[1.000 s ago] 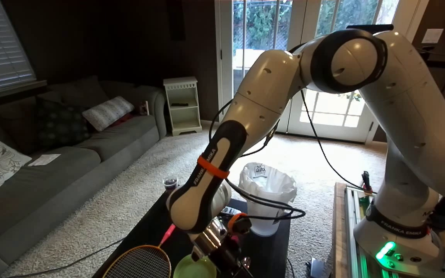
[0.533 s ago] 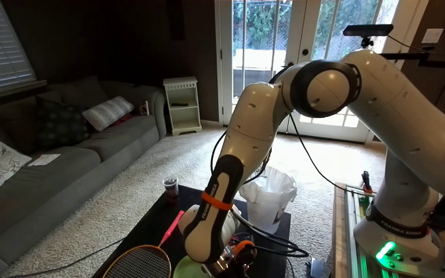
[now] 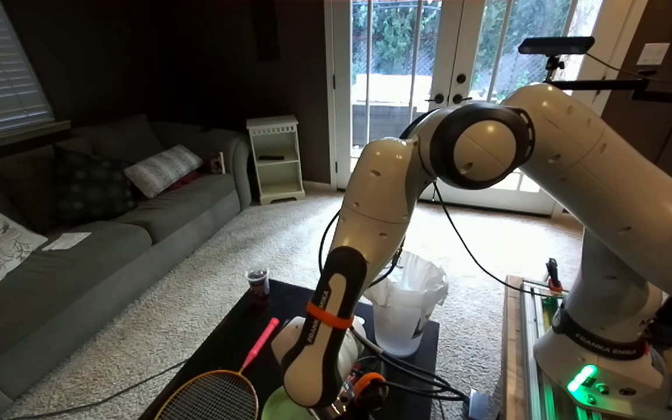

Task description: Turn the orange object upside down.

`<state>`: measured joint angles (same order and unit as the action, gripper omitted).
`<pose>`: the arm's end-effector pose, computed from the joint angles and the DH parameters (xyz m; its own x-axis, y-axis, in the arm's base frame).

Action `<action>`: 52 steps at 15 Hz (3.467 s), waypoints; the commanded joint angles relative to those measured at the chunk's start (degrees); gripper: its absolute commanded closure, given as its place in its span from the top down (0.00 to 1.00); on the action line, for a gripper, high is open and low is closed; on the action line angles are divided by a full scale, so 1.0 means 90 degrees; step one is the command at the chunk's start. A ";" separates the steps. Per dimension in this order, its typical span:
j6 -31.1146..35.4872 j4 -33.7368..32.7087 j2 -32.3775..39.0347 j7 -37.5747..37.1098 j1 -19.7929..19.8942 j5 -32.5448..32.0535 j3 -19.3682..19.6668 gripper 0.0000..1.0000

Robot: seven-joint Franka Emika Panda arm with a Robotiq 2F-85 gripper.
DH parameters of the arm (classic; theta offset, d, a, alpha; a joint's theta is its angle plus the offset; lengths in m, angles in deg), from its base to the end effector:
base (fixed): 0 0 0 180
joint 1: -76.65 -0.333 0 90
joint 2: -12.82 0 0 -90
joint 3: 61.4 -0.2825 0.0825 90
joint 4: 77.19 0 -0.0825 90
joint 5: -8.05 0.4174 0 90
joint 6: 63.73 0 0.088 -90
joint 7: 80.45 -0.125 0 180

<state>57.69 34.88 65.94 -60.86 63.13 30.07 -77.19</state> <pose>0.3701 0.2820 -0.0726 0.6148 0.5428 -0.5721 0.2351 -0.8186 -0.5240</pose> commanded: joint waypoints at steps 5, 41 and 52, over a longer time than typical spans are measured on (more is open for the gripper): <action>0.0013 -0.0517 0.0763 -0.0262 0.0179 -0.0515 0.0010 1.00; 0.1953 -0.1534 0.2109 -0.2960 -0.0992 -0.2221 0.0918 1.00; 0.2414 -0.1620 0.2470 -0.3112 -0.0896 -0.2112 0.0994 1.00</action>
<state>76.95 22.10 86.06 -87.38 54.20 11.74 -67.82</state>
